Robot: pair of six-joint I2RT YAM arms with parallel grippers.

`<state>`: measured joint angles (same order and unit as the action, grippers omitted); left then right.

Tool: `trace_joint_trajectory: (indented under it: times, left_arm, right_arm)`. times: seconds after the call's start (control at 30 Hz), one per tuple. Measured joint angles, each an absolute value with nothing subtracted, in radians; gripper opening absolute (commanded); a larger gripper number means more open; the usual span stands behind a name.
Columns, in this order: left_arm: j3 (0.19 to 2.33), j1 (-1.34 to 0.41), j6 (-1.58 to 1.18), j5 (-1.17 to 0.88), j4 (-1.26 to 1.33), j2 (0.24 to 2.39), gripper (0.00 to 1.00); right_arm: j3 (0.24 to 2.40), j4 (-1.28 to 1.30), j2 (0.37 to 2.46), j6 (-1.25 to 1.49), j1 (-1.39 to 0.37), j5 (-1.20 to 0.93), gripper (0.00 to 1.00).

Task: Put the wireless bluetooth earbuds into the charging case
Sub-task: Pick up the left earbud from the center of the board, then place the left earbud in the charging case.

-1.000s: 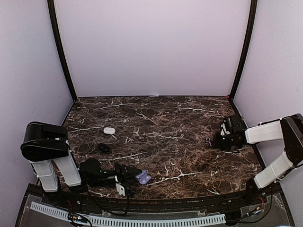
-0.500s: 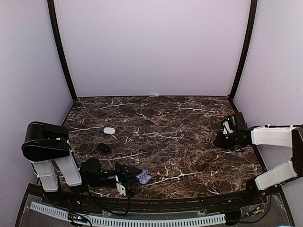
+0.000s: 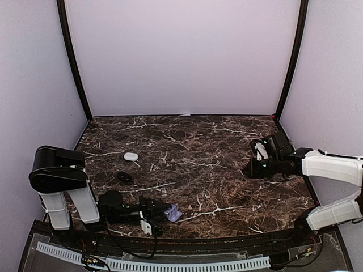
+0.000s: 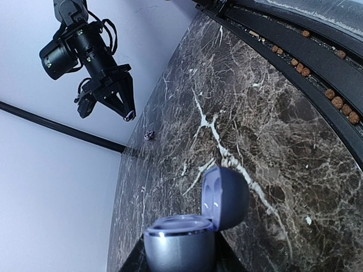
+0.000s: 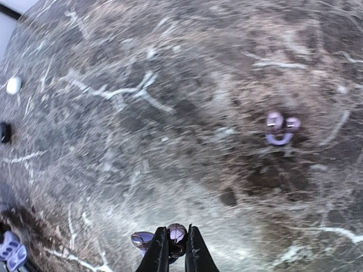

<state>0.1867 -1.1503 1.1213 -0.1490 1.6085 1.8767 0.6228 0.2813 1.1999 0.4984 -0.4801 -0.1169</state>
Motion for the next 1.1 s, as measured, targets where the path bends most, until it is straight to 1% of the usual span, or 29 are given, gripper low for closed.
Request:
trace_joint_trajectory:
  times: [0.43,0.7,0.83,1.1]
  left_arm:
    - [0.2,-1.15,1.116,-0.181,1.608,1.906,0.04]
    - [0.21,-1.15,1.114,-0.207,1.61,1.92,0.04]
    - [0.21,-1.15,1.114,-0.213,1.61,1.921,0.04]
    - [0.21,-1.15,1.114,-0.217,1.612,1.926,0.04]
  right_arm:
    - [0.742,0.267,1.327,0.525,-0.797,-0.141,0.06]
    - [0.834,0.215,1.439,0.506,-0.968,-0.221,0.06]
    - [0.883,0.211,1.522,0.499,-1.033,-0.253,0.06]
    - [0.926,0.199,1.597,0.493,-1.095,-0.315,0.06]
